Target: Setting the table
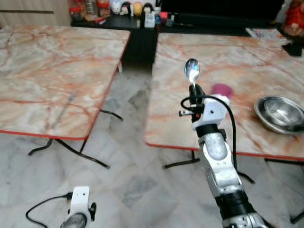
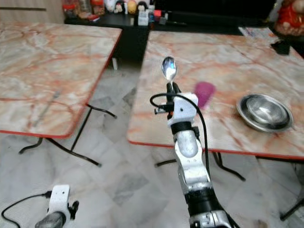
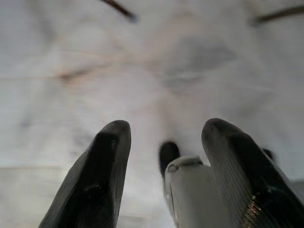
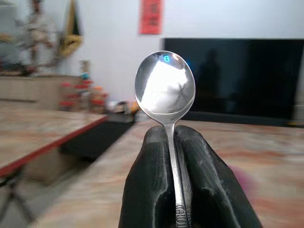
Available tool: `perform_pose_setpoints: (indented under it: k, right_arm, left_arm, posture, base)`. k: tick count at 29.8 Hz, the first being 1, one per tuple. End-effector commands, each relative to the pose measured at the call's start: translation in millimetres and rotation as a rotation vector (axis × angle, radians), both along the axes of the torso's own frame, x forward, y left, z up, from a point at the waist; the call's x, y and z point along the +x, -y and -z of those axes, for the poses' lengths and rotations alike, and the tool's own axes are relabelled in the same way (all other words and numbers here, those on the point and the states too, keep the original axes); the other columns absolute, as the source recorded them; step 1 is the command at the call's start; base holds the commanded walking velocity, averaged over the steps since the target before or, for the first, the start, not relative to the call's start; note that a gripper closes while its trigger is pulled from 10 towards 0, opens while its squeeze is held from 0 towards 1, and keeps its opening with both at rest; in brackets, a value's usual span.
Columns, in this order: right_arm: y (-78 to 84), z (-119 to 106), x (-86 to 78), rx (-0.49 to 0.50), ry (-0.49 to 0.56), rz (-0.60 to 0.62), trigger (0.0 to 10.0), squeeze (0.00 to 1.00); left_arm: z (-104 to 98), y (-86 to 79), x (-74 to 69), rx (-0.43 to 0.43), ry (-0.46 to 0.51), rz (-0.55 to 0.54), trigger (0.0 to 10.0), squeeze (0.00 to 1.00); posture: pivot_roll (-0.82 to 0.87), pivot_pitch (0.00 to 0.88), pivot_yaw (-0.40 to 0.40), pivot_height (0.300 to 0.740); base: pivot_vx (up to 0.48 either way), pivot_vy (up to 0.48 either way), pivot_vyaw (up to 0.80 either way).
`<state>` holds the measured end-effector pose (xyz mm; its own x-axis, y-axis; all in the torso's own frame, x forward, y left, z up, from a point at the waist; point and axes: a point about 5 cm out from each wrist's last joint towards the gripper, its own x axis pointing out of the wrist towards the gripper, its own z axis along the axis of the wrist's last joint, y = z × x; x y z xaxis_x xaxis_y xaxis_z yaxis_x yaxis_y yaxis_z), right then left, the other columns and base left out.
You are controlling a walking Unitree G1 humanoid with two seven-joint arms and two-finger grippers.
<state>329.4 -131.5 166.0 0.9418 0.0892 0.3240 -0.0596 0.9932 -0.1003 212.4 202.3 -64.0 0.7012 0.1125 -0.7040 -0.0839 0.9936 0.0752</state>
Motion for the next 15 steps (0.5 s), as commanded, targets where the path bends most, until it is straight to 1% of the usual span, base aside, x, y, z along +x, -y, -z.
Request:
perform_pose_setpoints:
  k: [1, 15]
  right_arm:
    - [-8.6, -5.4, 0.2, 0.004, 0.018, -0.025, 10.0, 0.00]
    - [-6.5, -4.5, 0.7, 0.000, 0.012, -0.018, 10.0, 0.00]
  left_arm:
    - [0.6, -10.2, -4.2, 0.023, -0.011, -0.011, 10.0, 0.00]
    - [0.2, -9.0, -3.2, 0.021, -0.010, -0.007, 10.0, 0.00]
  posture:
    - [-0.02, 0.126, -0.016, 0.740]
    - [-0.02, 0.127, -0.016, 0.740]
  base:
    - [0.000, -0.480, 0.00]
    - [0.000, -0.480, 0.00]
